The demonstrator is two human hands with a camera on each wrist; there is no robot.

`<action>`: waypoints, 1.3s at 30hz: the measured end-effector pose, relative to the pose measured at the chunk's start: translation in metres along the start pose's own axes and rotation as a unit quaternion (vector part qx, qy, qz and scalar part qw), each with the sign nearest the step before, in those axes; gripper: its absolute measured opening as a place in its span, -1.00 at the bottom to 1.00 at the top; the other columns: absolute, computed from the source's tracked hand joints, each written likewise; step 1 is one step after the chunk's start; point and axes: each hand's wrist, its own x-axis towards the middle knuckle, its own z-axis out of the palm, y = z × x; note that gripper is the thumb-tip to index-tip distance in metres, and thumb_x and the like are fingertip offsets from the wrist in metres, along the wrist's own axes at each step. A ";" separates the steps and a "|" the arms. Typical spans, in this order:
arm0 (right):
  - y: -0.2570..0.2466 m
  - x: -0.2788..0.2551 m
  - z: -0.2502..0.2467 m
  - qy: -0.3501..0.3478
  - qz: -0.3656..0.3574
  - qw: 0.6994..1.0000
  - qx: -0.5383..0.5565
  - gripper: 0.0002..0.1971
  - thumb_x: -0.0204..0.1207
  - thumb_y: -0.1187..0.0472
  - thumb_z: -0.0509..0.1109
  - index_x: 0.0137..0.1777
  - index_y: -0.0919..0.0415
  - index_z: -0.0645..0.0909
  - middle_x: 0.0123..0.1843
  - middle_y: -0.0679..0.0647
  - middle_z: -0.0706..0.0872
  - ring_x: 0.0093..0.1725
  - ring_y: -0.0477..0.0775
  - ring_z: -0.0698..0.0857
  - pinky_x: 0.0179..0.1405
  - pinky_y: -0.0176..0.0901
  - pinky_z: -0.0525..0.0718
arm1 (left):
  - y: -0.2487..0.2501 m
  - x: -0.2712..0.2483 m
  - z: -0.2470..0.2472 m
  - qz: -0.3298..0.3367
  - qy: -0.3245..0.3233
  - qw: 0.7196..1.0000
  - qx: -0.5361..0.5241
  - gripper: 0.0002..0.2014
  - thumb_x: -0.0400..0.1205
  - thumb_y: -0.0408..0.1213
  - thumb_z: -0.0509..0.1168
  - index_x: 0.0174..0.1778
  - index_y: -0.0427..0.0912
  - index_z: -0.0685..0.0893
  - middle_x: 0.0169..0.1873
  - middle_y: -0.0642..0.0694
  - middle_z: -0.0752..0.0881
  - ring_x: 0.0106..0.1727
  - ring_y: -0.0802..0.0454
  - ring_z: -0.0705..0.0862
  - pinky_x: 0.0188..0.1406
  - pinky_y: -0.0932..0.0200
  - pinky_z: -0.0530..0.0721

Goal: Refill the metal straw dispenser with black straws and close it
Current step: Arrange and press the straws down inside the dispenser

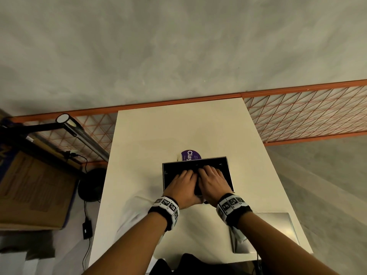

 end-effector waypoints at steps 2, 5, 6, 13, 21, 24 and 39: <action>0.000 -0.002 0.000 -0.057 -0.003 0.998 -0.027 -0.70 0.57 0.08 0.23 0.24 0.15 0.55 0.14 0.08 0.60 0.15 0.20 0.62 0.19 0.12 0.60 | 0.000 -0.003 0.002 0.017 0.029 0.999 0.010 -0.18 0.35 0.40 0.28 0.40 -0.09 0.54 0.30 -0.02 0.54 0.35 -0.07 0.51 0.33 -0.04 0.56; -0.001 -0.003 0.000 -0.112 -0.013 0.992 -0.061 -0.61 0.53 0.08 0.30 0.33 0.18 0.53 0.19 0.11 0.59 0.20 0.24 0.57 0.15 0.17 0.60 | -0.001 -0.006 0.006 0.028 0.075 0.997 0.011 -0.10 0.31 0.41 0.31 0.49 -0.10 0.53 0.43 -0.04 0.47 0.48 -0.07 0.46 0.56 -0.12 0.46; -0.001 -0.003 0.000 -0.113 -0.013 0.991 -0.065 -0.60 0.52 0.08 0.31 0.33 0.19 0.53 0.19 0.12 0.59 0.20 0.24 0.56 0.13 0.17 0.60 | -0.001 -0.006 0.007 0.021 0.073 0.997 0.012 -0.02 0.30 0.43 0.30 0.57 -0.12 0.47 0.52 -0.07 0.43 0.58 -0.09 0.40 0.66 -0.19 0.36; 0.001 0.006 0.001 -0.012 0.015 1.000 0.021 -0.64 0.42 0.14 0.04 0.11 0.17 0.56 0.07 0.11 0.61 0.05 0.22 0.62 -0.03 0.08 0.63 | 0.007 -0.009 0.010 -0.024 0.007 1.000 0.014 0.08 0.31 0.56 0.13 0.66 -0.09 0.33 0.57 -0.09 0.44 0.64 -0.10 0.37 0.73 -0.17 0.21; -0.002 0.014 0.007 -0.094 0.003 0.995 0.017 -0.57 0.62 0.09 0.02 0.43 0.12 0.49 0.42 0.10 0.58 0.43 0.20 0.51 0.42 0.17 0.45 | 0.015 -0.021 0.013 -0.024 0.039 0.999 0.004 -0.11 0.37 0.52 0.24 0.44 -0.08 0.49 0.30 -0.04 0.54 0.35 -0.07 0.50 0.45 -0.05 0.48; -0.003 0.013 0.009 -0.102 0.017 0.994 0.023 -0.61 0.65 0.10 0.07 0.42 0.11 0.47 0.43 0.08 0.57 0.44 0.18 0.49 0.40 0.17 0.45 | 0.014 -0.024 0.014 -0.007 0.078 0.997 -0.008 -0.11 0.36 0.49 0.29 0.43 -0.10 0.52 0.34 -0.03 0.51 0.40 -0.09 0.48 0.53 -0.09 0.46; -0.008 0.027 0.006 -0.117 -0.026 0.993 0.015 -0.50 0.62 0.11 0.13 0.56 0.15 0.35 0.51 0.13 0.50 0.50 0.20 0.44 0.46 0.17 0.37 | 0.016 -0.022 0.012 -0.071 0.031 0.997 0.012 0.06 0.30 0.60 0.19 0.59 -0.08 0.41 0.44 -0.03 0.57 0.51 -0.03 0.50 0.67 -0.05 0.27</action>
